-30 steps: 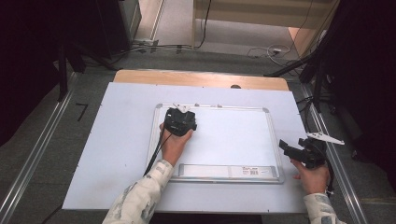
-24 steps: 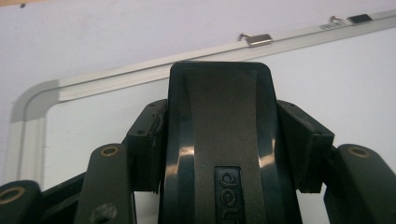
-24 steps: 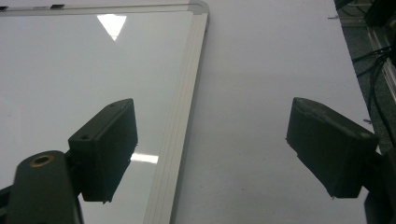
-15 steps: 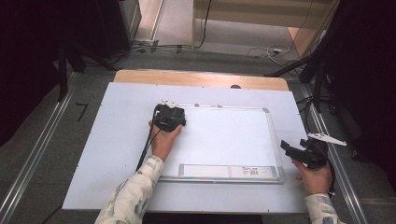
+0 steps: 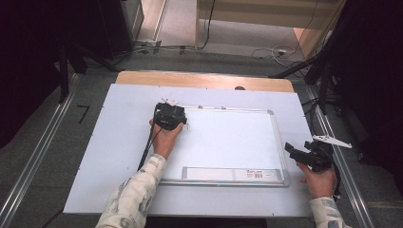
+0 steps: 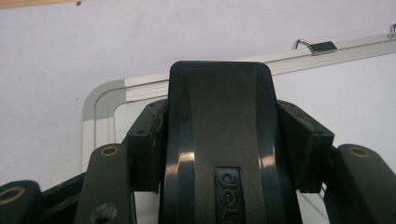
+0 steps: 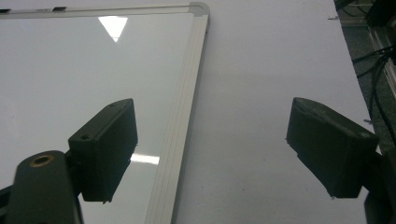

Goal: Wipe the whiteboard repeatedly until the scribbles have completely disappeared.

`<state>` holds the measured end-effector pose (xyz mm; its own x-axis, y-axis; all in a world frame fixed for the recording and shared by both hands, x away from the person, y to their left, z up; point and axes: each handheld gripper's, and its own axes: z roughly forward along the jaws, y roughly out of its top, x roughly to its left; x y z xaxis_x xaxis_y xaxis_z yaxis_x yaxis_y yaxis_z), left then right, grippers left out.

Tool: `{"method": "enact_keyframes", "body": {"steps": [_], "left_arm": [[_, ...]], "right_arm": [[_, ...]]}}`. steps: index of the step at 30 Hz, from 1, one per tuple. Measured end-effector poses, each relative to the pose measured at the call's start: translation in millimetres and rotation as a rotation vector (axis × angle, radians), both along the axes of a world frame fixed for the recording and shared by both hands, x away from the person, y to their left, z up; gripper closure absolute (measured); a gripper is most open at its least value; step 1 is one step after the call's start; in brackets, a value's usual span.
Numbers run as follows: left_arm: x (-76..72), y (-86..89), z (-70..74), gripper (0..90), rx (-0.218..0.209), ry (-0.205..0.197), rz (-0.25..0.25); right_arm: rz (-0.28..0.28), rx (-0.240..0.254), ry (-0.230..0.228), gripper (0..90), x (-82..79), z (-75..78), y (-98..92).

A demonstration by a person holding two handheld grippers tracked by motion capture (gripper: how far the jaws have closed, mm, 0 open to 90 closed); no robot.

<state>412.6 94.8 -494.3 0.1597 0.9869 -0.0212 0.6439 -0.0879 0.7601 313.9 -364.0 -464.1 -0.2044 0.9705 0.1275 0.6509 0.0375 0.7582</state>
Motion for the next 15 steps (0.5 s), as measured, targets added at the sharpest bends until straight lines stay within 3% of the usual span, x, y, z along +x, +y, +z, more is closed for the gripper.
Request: {"method": "enact_keyframes", "body": {"steps": [10,15], "left_arm": [[6.5,-40.8,0.4,41.0,0.004,-0.006,-0.06],[6.9,-51.7,0.5,41.0,0.005,-0.007,-0.085]], "right_arm": [[0.002,0.003,-0.002,15.0,1.3,0.2,0.4],[0.0,0.002,0.002,15.0,1.9,-0.7,-0.6]]}}
